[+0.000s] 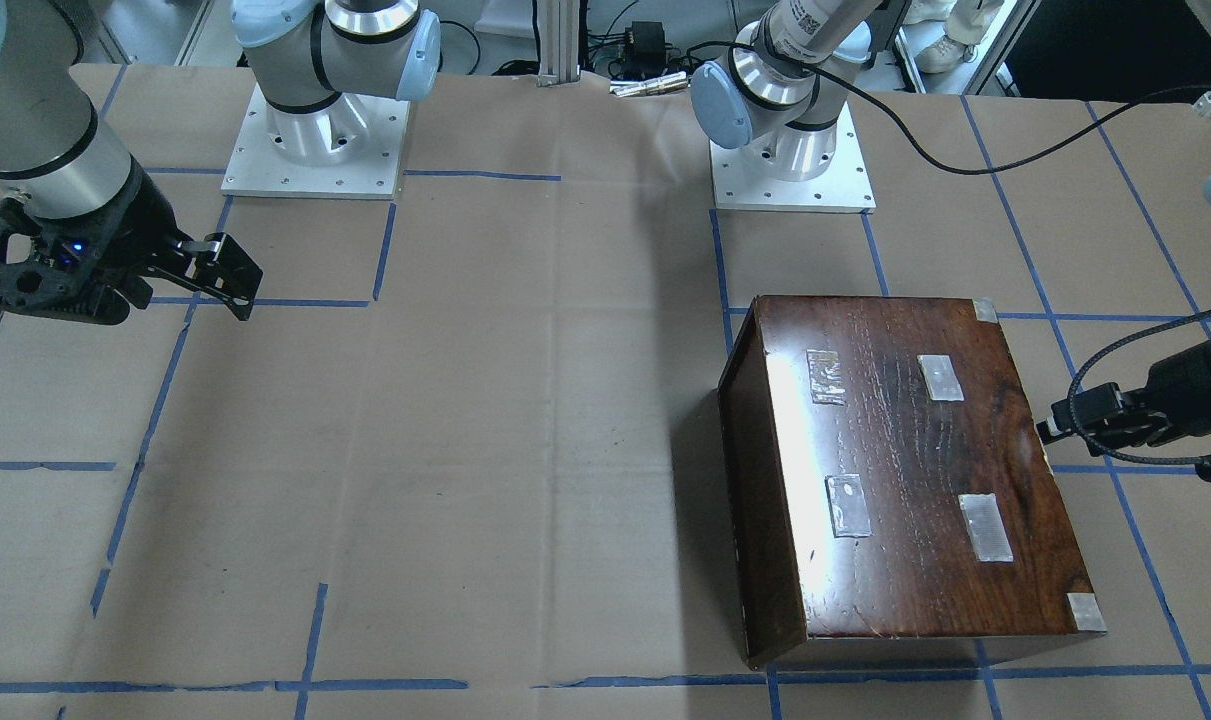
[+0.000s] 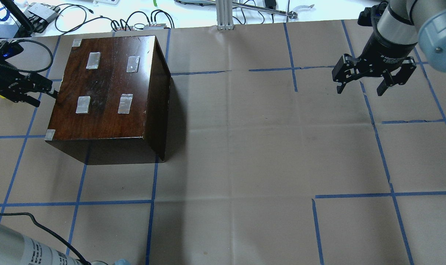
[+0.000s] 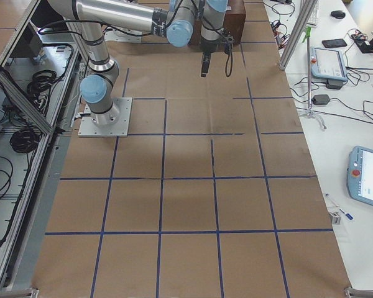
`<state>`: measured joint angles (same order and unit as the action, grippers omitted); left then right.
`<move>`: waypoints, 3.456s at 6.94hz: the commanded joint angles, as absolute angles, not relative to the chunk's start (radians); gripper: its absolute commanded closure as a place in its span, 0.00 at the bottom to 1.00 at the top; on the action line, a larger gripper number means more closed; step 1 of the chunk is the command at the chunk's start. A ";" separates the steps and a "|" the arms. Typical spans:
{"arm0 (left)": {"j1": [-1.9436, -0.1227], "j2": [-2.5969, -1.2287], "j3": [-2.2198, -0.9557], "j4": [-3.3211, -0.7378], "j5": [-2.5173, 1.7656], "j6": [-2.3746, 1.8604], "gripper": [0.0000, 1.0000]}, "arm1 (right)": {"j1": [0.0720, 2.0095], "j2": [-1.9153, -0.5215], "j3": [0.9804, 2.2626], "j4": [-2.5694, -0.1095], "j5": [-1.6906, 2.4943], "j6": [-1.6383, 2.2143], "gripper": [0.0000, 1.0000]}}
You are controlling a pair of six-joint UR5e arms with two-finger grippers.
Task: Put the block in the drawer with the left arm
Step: 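Pull the drawer open away from the box with the left gripper, then release the handle and move the left gripper above the yellow cube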
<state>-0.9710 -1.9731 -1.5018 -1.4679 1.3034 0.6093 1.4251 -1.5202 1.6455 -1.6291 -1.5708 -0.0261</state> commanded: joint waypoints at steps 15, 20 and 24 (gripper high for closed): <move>-0.849 -2.077 -1.405 -1.416 1.341 0.742 0.01 | 1.425 -1.520 1.646 -1.629 -1.571 -0.026 0.00; -0.841 -2.097 -1.355 -1.427 1.404 0.753 0.01 | 1.425 -1.522 1.646 -1.629 -1.571 -0.026 0.00; -0.810 -2.074 -1.338 -1.424 1.430 0.752 0.01 | 1.425 -1.520 1.646 -1.629 -1.571 -0.026 0.00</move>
<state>-0.8139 -2.0898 -1.3487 -1.4221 1.4212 0.7529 1.4251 -1.5208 1.6452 -1.6291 -1.5707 -0.0261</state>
